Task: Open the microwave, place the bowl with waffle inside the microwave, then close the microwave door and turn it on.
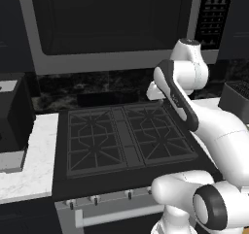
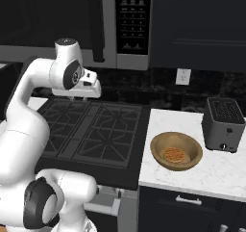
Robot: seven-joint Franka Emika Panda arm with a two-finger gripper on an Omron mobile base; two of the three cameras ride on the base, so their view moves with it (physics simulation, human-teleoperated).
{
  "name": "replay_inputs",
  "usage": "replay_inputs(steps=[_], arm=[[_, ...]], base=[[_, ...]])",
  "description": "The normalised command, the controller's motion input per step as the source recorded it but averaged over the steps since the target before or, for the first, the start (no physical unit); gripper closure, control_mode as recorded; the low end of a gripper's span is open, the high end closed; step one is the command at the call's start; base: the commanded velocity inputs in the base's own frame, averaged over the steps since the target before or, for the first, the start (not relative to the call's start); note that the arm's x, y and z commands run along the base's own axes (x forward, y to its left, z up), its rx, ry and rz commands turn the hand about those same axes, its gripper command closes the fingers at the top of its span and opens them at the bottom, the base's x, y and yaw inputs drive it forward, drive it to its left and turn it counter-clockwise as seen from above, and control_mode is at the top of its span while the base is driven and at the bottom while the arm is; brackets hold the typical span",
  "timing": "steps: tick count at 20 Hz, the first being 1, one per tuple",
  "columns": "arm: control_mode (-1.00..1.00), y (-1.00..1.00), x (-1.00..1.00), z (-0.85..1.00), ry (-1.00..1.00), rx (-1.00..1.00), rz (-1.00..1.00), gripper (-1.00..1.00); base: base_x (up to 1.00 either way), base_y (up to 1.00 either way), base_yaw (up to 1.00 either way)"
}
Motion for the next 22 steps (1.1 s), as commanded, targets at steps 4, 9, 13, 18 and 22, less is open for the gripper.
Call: replay_inputs(steps=[4,9,13,18,22], arm=[[-1.00,0.00,-0.10,0.00,0.00,0.00,0.00,-1.00],[-1.00,-0.05,-0.53,0.03,-0.20,0.00,0.00,-1.00],[-1.00,-0.09,-0.97,0.41,-0.58,0.00,0.00,-1.00],[-1.00,-0.05,-0.75,0.43,-0.45,0.01,-0.03,-1.00],[-1.00,-0.27,-0.81,0.50,-0.48,0.00,0.00,-1.00]], base=[[0.00,0.00,0.00],[0.00,0.00,0.00],[0.00,0.00,0.00],[0.00,0.00,0.00],[0.00,0.00,0.00]])
